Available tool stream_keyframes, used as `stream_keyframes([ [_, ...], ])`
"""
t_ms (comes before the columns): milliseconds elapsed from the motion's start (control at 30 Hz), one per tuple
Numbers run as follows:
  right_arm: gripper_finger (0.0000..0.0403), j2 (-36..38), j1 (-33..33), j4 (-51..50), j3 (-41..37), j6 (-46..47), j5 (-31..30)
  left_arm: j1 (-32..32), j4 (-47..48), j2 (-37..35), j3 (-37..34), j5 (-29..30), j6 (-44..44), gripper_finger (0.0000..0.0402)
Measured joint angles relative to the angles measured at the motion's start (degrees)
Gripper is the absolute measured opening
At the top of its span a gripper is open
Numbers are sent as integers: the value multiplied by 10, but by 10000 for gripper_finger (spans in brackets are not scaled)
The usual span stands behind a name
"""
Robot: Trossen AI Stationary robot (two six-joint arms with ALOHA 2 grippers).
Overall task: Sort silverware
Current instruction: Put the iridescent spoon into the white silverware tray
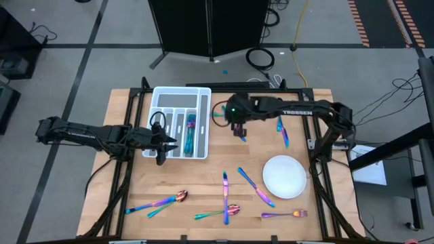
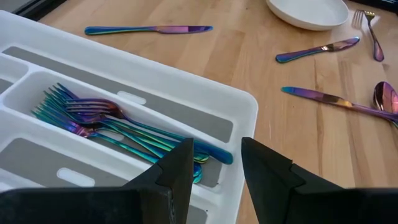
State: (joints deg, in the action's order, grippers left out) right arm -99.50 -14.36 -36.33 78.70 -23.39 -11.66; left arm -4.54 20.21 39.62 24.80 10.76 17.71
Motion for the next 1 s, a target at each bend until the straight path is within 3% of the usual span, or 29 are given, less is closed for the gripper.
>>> stream_keyframes([
  [233,0,-40,31,180,0,-374,35,-7,-1,0,0,-36,18,136],
  [333,0,-63,34,267,0,-464,68,-23,-1,0,0,-48,30,136],
  [467,0,-105,31,347,24,-512,139,-45,-1,0,0,-47,35,136],
  [600,0,-171,27,340,97,-544,178,-62,-2,0,0,-45,44,136],
  [767,0,-269,18,260,229,-623,180,-80,3,-2,0,-45,44,136],
  [1000,0,-380,17,168,394,-714,179,-98,94,-51,0,-44,90,136],
])
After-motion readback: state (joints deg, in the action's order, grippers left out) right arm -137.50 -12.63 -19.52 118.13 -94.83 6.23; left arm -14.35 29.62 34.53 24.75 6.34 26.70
